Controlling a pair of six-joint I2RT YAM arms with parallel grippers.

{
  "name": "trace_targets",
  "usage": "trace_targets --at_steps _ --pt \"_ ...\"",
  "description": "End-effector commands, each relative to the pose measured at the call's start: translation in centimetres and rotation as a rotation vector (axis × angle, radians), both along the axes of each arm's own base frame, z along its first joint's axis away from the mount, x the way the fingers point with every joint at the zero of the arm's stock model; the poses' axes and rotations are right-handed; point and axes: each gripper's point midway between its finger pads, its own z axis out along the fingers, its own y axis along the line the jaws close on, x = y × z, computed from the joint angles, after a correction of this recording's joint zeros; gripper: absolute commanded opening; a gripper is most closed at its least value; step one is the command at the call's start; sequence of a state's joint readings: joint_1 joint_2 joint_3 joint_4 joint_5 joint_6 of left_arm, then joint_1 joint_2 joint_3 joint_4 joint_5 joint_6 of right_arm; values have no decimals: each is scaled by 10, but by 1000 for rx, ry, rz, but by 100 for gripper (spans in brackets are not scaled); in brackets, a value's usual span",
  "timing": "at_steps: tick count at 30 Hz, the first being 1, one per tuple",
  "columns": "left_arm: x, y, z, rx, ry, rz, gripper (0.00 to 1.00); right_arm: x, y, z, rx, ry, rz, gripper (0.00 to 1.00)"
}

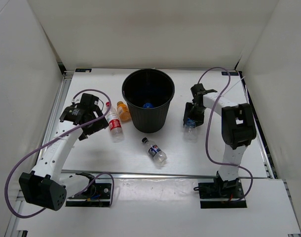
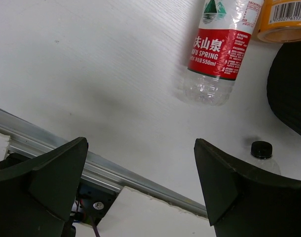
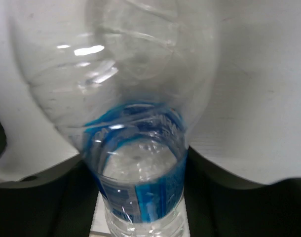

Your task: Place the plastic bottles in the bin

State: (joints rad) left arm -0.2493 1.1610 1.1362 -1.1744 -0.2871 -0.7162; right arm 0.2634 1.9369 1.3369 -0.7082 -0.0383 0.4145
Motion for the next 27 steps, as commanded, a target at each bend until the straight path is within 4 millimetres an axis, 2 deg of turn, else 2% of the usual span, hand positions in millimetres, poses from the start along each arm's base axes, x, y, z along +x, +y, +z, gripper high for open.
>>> trace_targets --at_steps 1,2,3,5,6,7,9,10,11,13,14,16,17,18,19,20,21,22,24,25,26,27 --pt "-8 3 1 -14 0 17 100 -2 4 4 23 -5 8 59" --pt "-8 3 1 -14 0 17 100 0 2 7 25 -14 -1 51" --pt "-7 5 1 -14 0 26 100 6 2 19 28 -52 -16 41" --pt "-7 7 -1 -8 10 27 100 15 -8 40 13 -94 -64 29" --pt "-7 7 -1 -8 10 27 100 24 -7 73 28 -162 -94 25" --pt "-7 7 -1 -8 10 27 100 31 -8 95 33 -216 -108 19" --pt "-6 7 -3 -6 19 27 100 49 -4 175 92 -421 -126 19" --pt "-6 7 -3 -6 19 27 100 53 -1 205 127 -493 -121 17" --pt "-6 9 -3 -6 19 36 100 55 1 245 167 -597 -116 17" --pt "-4 9 -2 -4 12 28 100 62 14 301 229 -737 -89 17" --pt "-4 11 -2 7 9 33 100 60 29 353 296 -854 -39 17" --pt "-1 10 -3 9 18 33 100 61 46 400 396 -970 24 17" --pt "-1 10 -3 9 18 33 100 56 64 427 452 -1026 87 17" --pt "2 6 -3 -7 28 25 100 52 77 441 503 -1049 138 17" --pt "5 4 3 -20 12 22 100 54 96 447 531 -1063 173 17" --pt "6 4 0 -17 24 22 100 55 106 453 536 -1082 204 17" --pt "9 1 2 -29 22 17 100 51 114 474 556 -1133 235 17" --pt "11 -1 6 -39 14 13 100 55 135 464 563 -1110 274 19" --pt "11 -1 6 -36 15 5 100 55 152 456 574 -1091 317 23" --pt "11 -1 6 -35 15 5 100 54 167 447 578 -1067 336 23" --pt "13 -1 6 -35 15 5 100 51 173 439 579 -1045 347 24" --pt "13 0 7 -27 13 8 100 48 188 429 582 -1027 383 29"
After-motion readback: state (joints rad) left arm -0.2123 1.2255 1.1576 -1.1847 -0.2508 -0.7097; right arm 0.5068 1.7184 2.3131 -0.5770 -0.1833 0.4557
